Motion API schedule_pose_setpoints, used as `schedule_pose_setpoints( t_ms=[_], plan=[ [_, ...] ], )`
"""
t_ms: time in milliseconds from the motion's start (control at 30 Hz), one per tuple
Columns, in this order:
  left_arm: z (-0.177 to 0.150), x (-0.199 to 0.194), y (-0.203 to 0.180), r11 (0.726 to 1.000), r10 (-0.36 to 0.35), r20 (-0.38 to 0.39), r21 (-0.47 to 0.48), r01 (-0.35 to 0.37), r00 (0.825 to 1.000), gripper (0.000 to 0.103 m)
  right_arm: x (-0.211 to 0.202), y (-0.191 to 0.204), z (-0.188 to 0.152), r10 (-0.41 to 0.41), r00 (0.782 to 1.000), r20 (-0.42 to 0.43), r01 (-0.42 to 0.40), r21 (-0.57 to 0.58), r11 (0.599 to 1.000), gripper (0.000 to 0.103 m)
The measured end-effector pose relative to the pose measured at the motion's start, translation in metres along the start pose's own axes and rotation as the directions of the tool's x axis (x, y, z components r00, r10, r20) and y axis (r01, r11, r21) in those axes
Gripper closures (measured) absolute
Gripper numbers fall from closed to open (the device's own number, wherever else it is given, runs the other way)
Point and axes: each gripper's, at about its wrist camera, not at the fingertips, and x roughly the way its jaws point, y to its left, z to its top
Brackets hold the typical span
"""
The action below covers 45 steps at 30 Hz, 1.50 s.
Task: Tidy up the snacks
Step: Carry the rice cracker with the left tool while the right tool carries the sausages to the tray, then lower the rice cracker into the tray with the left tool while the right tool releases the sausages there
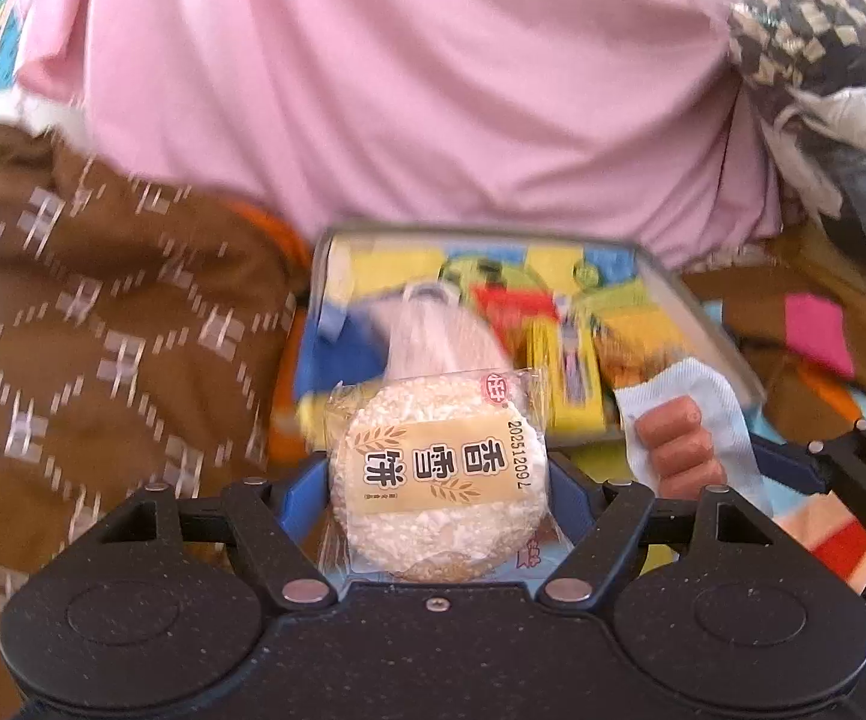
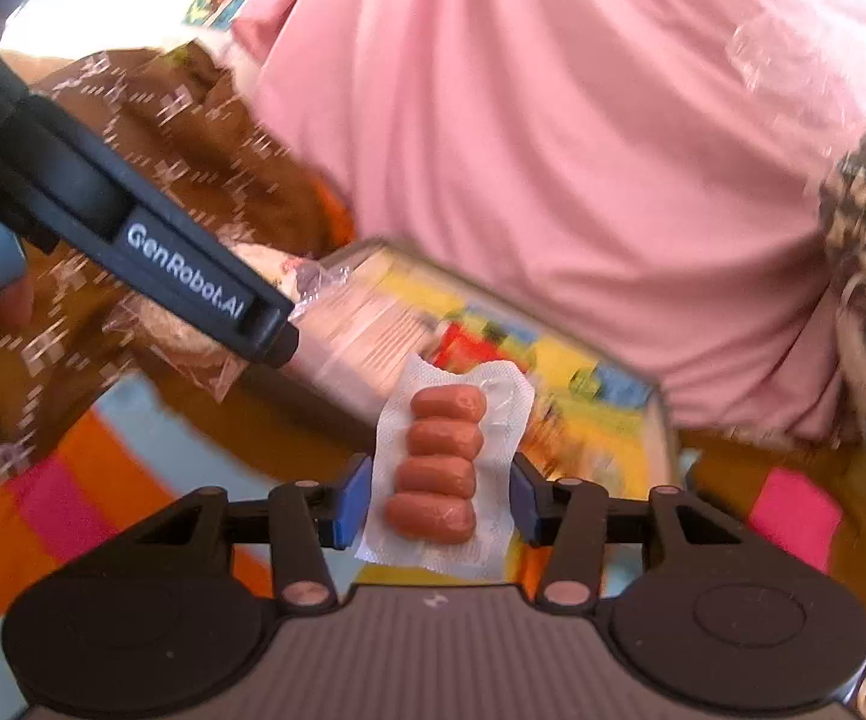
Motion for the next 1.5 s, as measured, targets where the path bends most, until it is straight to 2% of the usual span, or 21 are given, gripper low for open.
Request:
schedule_pose_setpoints(
  t_ms=[167, 367, 767, 1067, 1400, 1467, 1500],
  plan=[
    [0.034, 0.030, -0.012, 0.999, -0.006, 0.064, 0.042, 0.003, 0.998, 0.026, 0.029, -0.030, 0.015, -0.034, 0.999, 0.034, 0.034, 0.007, 0.999, 0.049],
    [0.064, 0.083, -0.031, 0.999, -0.032, 0.096, 0.008, 0.031, 0.995, 0.026, 0.065, -0.072, 0.019, -0.072, 0.997, 0.018, 0.071, 0.029, 0.997, 0.049],
    [0.078, 0.157, -0.076, 0.995, -0.097, 0.082, 0.011, 0.096, 0.992, 0.026, 0.110, -0.126, -0.004, -0.134, 0.990, -0.053, 0.138, 0.074, 0.988, 0.048],
    [0.069, 0.182, -0.091, 0.993, -0.115, 0.059, 0.025, 0.114, 0.992, 0.026, 0.127, -0.139, -0.028, -0.121, 0.986, -0.113, 0.135, 0.125, 0.983, 0.047],
    [0.067, 0.187, -0.091, 0.994, -0.107, 0.046, 0.008, 0.107, 0.993, 0.023, 0.130, -0.135, -0.030, -0.141, 0.984, -0.105, 0.153, 0.115, 0.982, 0.041],
    [0.069, 0.186, -0.090, 0.994, -0.106, 0.042, -0.008, 0.106, 0.994, 0.021, 0.128, -0.135, -0.028, -0.150, 0.984, -0.095, 0.160, 0.108, 0.981, 0.037],
    [0.069, 0.185, -0.089, 0.994, -0.104, 0.042, -0.015, 0.104, 0.994, 0.020, 0.128, -0.136, -0.027, -0.149, 0.985, -0.092, 0.159, 0.111, 0.981, 0.030]
  ],
)
